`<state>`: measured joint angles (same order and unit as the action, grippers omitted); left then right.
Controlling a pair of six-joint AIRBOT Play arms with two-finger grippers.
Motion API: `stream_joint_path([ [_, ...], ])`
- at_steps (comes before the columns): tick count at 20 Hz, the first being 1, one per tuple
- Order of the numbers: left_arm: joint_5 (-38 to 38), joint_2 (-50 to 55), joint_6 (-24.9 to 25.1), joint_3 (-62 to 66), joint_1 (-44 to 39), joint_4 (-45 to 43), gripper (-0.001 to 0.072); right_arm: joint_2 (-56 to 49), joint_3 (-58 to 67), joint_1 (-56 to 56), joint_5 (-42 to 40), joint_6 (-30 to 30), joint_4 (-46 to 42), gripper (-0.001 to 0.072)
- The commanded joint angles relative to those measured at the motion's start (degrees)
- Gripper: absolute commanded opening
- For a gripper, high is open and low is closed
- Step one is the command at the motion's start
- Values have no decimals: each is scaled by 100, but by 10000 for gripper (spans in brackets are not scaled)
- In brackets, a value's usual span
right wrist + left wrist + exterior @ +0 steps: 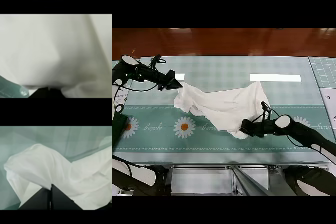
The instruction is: Fold the shirts.
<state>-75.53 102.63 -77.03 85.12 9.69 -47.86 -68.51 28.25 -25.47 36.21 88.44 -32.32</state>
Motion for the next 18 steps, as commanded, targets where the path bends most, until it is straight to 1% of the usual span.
stream_joint_path([
  [1, -2, -48, 17, 31, 4, 2, 19, -81, 546, 66, 358, -431, -44, 28],
  [2, -17, -109, 162, 68, 7, 2, 19, 15, 817, 225, 579, -428, -302, 28],
  [4, 2, -317, 197, 136, 22, 39, 19, 273, 1543, 643, 1137, -352, -953, 28],
  [5, 0, -446, 197, 223, 66, 203, 19, 424, 2055, 925, 1464, -275, -1314, 28],
  [7, 55, -769, 203, 439, 205, 901, 19, 640, 3270, 1502, 2090, -184, -1910, 28],
  [9, 210, -1233, 428, 752, 372, 1808, 19, 702, 4660, 1989, 2636, -168, -2326, 28],
  [10, 238, -1508, 627, 929, 450, 2177, 19, 702, 5348, 2177, 2811, -170, -2507, 28],
  [11, 249, -1788, 649, 1093, 531, 2321, 19, 702, 6078, 2350, 2955, -173, -2695, 28],
  [13, 350, -2481, 645, 1410, 708, 2352, 19, 702, 7444, 2627, 3235, -205, -2922, 28],
  [16, 728, -3659, 632, 1727, 938, 2347, 19, 704, 9023, 2721, 3571, -275, -2994, 28],
  [18, 1040, -4498, 634, 1845, 1167, 2343, 19, 885, 9488, 2719, 3606, -293, -2966, 28],
])
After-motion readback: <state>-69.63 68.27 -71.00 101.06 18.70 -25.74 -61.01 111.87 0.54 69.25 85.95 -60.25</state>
